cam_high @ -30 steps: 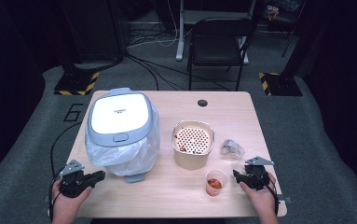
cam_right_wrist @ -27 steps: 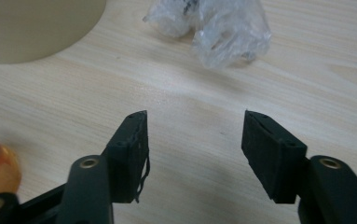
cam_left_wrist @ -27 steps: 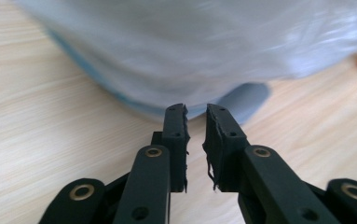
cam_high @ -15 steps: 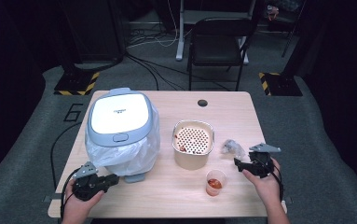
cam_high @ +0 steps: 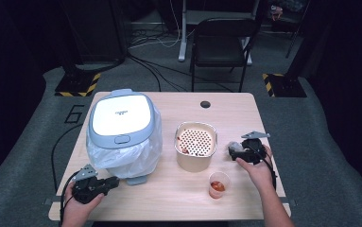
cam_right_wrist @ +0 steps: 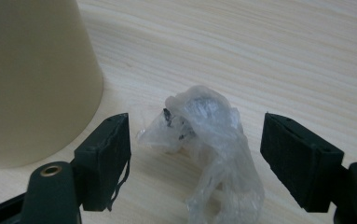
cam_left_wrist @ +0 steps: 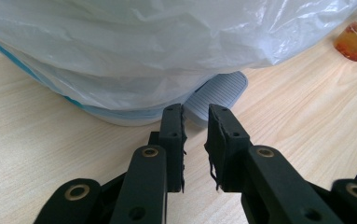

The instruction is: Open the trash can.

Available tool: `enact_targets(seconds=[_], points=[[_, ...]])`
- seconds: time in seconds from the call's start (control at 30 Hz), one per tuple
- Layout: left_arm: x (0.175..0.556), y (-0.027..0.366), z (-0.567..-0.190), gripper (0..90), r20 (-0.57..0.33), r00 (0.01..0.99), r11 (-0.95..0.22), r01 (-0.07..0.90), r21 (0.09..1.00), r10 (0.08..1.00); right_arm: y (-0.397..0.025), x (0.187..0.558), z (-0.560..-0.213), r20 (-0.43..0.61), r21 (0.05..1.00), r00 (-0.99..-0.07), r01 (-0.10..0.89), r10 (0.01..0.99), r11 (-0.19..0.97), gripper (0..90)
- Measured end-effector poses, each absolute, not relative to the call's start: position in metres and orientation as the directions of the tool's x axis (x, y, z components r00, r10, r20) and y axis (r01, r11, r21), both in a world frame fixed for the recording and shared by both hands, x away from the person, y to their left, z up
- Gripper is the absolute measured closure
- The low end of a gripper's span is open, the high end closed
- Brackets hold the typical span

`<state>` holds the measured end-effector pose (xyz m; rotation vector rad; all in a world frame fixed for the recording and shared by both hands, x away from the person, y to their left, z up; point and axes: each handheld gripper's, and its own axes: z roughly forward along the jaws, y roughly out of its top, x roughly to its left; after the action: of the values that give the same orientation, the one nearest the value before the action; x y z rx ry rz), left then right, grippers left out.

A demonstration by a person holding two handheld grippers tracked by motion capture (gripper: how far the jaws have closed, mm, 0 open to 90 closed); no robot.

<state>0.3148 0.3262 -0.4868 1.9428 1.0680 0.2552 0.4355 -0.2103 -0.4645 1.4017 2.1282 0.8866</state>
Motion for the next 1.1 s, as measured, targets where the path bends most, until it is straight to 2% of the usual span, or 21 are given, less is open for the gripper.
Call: enact_targets(seconds=[0.33, 0.4, 0.6, 0.77, 0.9, 1.1], points=[[0.314, 0.322, -0.488, 79.9, -0.228, 0.613, -0.250, 0.593, 0.765, 0.756, -0.196, 0.457, -0.471, -0.009, 0.708, -0.351, 0.660, 0.936, 0.254, 27.4], [0.315, 0.323, -0.488, 79.6, -0.198, 0.619, -0.270, 0.578, 0.771, 0.760, -0.192, 0.460, -0.477, -0.026, 0.687, -0.330, 0.680, 0.944, 0.257, 27.5], [0.313, 0.321, -0.488, 79.0, -0.222, 0.612, -0.248, 0.587, 0.771, 0.759, -0.193, 0.458, -0.491, -0.043, 0.674, -0.314, 0.692, 0.948, 0.260, 37.6], [0.315, 0.320, -0.489, 79.6, -0.207, 0.624, -0.268, 0.579, 0.770, 0.754, -0.195, 0.454, -0.495, -0.025, 0.677, -0.325, 0.690, 0.945, 0.255, 42.4], [0.313, 0.314, -0.490, 81.0, -0.236, 0.615, -0.248, 0.597, 0.763, 0.753, -0.197, 0.453, -0.497, -0.026, 0.681, -0.332, 0.685, 0.943, 0.260, 46.6], [0.311, 0.306, -0.489, 80.0, -0.208, 0.626, -0.262, 0.573, 0.776, 0.752, -0.202, 0.450, -0.501, -0.010, 0.672, -0.337, 0.694, 0.941, 0.256, 54.3]])
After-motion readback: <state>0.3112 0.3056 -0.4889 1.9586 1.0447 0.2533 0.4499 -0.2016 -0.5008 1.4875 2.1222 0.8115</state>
